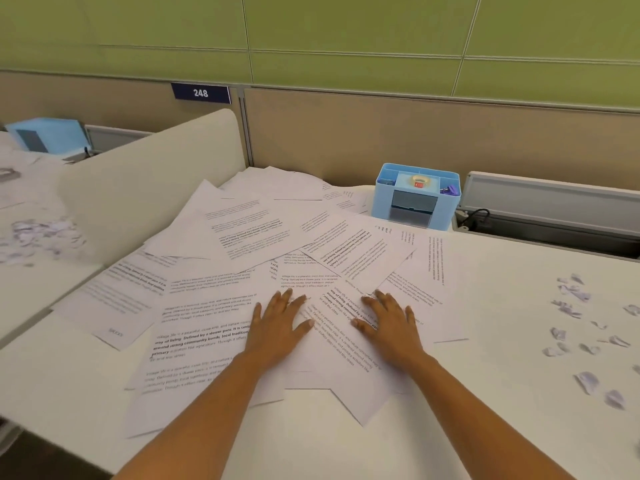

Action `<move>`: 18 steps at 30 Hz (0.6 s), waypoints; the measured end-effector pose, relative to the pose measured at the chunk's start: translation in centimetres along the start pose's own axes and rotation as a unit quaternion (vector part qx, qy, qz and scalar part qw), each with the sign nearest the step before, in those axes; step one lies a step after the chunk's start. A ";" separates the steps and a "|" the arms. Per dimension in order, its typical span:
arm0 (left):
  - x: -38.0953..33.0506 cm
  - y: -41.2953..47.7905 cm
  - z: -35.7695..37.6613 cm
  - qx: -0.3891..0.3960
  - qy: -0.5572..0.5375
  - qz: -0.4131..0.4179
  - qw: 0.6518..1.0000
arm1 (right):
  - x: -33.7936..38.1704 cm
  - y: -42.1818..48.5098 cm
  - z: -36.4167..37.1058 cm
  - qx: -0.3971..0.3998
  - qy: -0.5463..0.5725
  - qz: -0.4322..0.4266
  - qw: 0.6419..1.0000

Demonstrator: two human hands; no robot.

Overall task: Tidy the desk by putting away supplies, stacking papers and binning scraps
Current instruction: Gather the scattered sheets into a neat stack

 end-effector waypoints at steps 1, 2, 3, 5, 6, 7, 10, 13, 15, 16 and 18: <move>0.0 -0.1 0.1 0.002 -0.002 0.001 1.000 | -0.1 0.0 0.0 -0.001 0.003 0.000 1.000; 0.1 -0.1 0.2 0.000 -0.004 0.002 1.000 | -0.1 0.1 0.0 -0.002 0.004 0.001 1.000; 0.2 -0.1 0.2 -0.001 -0.006 0.004 1.000 | -0.1 0.1 0.0 -0.001 0.005 0.002 1.000; 0.2 0.0 -0.1 0.000 -0.023 0.014 1.000 | 0.0 0.1 -0.1 0.006 -0.002 0.008 1.000; 0.2 0.0 -0.4 -0.002 -0.036 0.021 0.999 | 0.1 0.1 -0.2 0.010 -0.005 0.013 1.000; 0.2 0.1 -0.7 -0.003 -0.051 0.027 0.998 | 0.2 0.1 -0.3 0.016 -0.009 0.020 1.000; 1.1 0.5 -2.0 -0.023 -0.097 0.039 0.994 | 0.4 0.6 -1.2 0.026 -0.031 0.055 0.998; 3.1 1.1 -4.2 -0.073 -0.126 0.047 0.988 | 1.3 1.4 -3.2 -0.024 -0.032 0.083 0.996; 4.8 1.5 -5.7 -0.091 -0.145 0.043 0.984 | 2.5 2.1 -4.1 -0.057 -0.037 0.077 0.995; 5.7 1.8 -6.3 -0.094 -0.144 0.038 0.984 | 3.1 2.5 -4.2 -0.060 -0.040 0.072 0.995; 7.5 2.6 -7.4 -0.093 -0.127 0.025 0.987 | 4.1 3.4 -4.0 -0.052 -0.043 0.058 0.996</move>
Point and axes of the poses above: each hand's wrist, its own y-axis towards the middle knuckle, its own z-axis out of the palm, x = y × z, the point moved 8 cm from there along y, towards the middle knuckle, and after that the axes turned 8 degrees about x, right-handed, at the moved point
